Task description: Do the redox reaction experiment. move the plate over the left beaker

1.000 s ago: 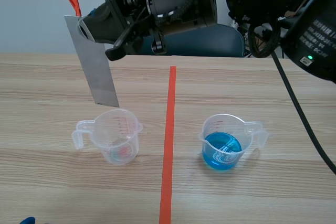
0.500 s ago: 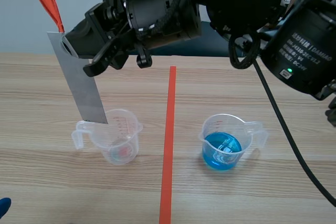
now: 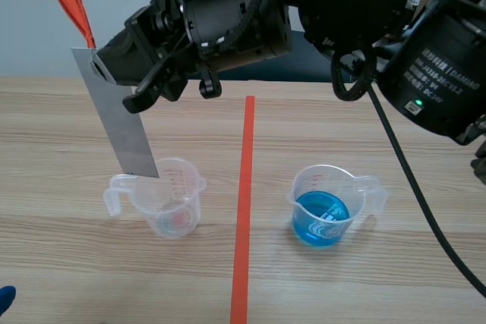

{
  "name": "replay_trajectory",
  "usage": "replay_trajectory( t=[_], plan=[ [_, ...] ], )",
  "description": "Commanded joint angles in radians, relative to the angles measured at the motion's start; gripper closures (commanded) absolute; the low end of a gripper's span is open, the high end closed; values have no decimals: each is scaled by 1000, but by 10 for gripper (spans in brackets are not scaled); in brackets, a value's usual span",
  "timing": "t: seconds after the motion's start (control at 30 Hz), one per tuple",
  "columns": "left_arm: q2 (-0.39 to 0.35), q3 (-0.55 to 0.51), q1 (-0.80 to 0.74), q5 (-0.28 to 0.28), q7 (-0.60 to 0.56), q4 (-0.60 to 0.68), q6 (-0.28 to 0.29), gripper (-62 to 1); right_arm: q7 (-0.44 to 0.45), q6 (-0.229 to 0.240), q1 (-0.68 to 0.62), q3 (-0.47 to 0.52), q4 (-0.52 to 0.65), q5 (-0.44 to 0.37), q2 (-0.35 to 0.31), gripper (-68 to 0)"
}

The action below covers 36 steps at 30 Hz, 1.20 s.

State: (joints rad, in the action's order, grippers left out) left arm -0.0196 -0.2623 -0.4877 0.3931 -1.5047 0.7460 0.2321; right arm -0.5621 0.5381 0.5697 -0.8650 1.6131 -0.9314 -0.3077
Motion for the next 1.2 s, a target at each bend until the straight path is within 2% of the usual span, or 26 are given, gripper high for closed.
replay_trajectory(
  t=[0.0, 0.17, 0.27, 1.17],
  plan=[
    [2, -2, -11, -7, -49, 9, -1, -623, 26, 0, 23, 13, 13, 5, 3, -6],
    [2, -2, -9, -7, -49, 14, -1, -623, 30, -2, 23, 13, 13, 12, 3, -6],
    [2, -2, -8, -7, -49, 15, -1, -623, 30, -27, 23, 13, 13, 12, 3, -6],
    [2, -2, -8, -7, -49, 14, -1, -623, 30, -27, 23, 13, 13, 11, 3, -6]
  ],
)
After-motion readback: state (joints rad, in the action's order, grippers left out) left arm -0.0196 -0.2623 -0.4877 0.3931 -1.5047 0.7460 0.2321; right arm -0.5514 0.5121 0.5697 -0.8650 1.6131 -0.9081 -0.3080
